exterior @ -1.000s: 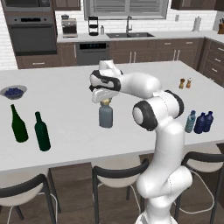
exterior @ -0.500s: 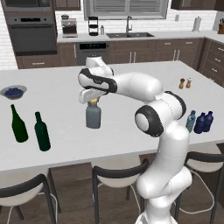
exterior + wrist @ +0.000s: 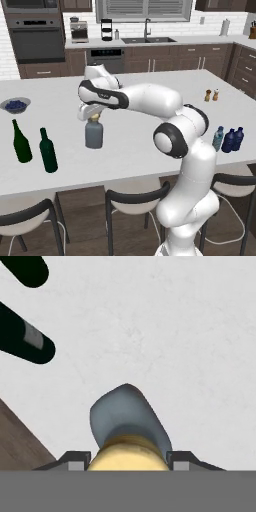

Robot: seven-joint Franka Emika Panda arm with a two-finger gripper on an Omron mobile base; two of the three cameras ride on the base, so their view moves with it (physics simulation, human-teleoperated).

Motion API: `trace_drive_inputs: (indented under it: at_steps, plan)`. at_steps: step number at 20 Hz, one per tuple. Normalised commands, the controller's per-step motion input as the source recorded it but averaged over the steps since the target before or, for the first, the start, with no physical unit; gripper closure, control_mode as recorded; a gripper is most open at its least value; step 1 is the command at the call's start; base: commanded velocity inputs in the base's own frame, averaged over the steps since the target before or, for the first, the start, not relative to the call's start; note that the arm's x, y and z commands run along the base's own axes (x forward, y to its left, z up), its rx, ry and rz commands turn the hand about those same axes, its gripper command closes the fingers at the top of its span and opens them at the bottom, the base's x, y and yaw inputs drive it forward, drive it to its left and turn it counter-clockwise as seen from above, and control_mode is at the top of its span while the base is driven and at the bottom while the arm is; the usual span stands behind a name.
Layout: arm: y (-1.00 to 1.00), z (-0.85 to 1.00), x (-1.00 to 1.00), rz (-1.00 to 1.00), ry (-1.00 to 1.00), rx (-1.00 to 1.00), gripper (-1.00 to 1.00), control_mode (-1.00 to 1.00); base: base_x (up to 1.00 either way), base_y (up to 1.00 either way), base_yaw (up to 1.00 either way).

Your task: Move the plastic bottles in the middle to the plastics group, and the glass bottles in the middle to the glass group.

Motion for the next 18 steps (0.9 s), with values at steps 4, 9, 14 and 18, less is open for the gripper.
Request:
trace_drive_inputs:
  at_steps: [4,9,14,18]
  plan:
    - [0.61,0.0,-0.29,0.14,-0.01,0.01,1.0,-1.0,0.0,0.0,0.0]
    - [0.55,0.0,-0.17,0.13,-0.02,0.0,1.0,-1.0,0.0,0.0,0.0]
    - [0.32,-0.03,0.0,0.07,-0.04,0.0,1.0,-1.0,0.0,0.0,0.0]
    - [0.0,-0.12,0.0,0.0,-0.04,0.0,1.0,-1.0,0.0,0.0,0.0]
